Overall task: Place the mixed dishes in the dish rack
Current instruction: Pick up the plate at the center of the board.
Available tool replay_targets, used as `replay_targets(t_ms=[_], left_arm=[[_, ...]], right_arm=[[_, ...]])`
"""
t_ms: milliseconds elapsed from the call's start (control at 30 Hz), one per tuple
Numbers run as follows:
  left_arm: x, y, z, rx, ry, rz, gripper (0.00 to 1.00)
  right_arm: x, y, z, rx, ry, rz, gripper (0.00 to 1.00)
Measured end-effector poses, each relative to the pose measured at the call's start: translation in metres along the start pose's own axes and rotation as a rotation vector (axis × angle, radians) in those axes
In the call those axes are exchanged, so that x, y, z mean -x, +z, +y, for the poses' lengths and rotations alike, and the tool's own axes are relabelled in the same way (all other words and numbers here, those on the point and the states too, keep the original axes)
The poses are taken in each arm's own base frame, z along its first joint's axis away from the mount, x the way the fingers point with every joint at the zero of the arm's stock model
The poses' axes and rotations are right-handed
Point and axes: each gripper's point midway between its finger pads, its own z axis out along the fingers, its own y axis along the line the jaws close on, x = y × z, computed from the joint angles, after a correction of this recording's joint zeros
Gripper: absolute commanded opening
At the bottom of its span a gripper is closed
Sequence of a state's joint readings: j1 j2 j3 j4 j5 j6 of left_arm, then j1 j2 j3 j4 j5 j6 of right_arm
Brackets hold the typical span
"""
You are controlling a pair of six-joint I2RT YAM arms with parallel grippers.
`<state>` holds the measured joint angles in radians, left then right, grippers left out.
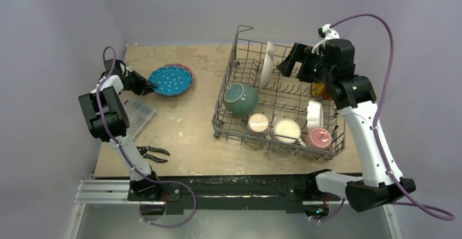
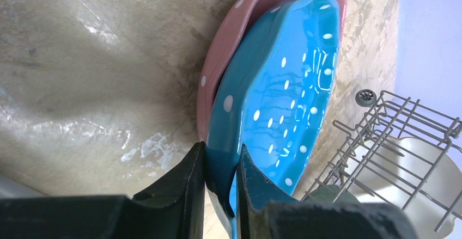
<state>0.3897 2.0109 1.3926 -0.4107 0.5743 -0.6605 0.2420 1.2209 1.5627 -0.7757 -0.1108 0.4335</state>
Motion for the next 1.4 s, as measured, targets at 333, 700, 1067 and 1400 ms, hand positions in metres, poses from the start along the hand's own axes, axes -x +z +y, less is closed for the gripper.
replay_targets(t_ms=[333, 700, 1067, 1400], left_arm=[[-0.018, -0.028, -0.009, -0.022, -0.055, -0.050, 0.00], [-0.029, -0.055, -0.026, -0.058, -0.132, -0.101, 0.00], [-0.043, -0.141, -0.107, -0.230, -0.068, -0.235, 0.00], [-0.156, -0.187, -0.217, -0.437, 0.128, -0.094, 0.00]], right_arm=[[-0.011, -0.005, 0.000, 0.012, 0.015, 0.018, 0.90], [-0.025, -0.010, 0.006, 0.062, -0.021, 0.096, 0.90], [-0.048, -0.012, 0.009, 0.116, -0.047, 0.182, 0.91], [-0.065, -0.018, 0.044, 0.260, -0.073, 0.244, 0.98]])
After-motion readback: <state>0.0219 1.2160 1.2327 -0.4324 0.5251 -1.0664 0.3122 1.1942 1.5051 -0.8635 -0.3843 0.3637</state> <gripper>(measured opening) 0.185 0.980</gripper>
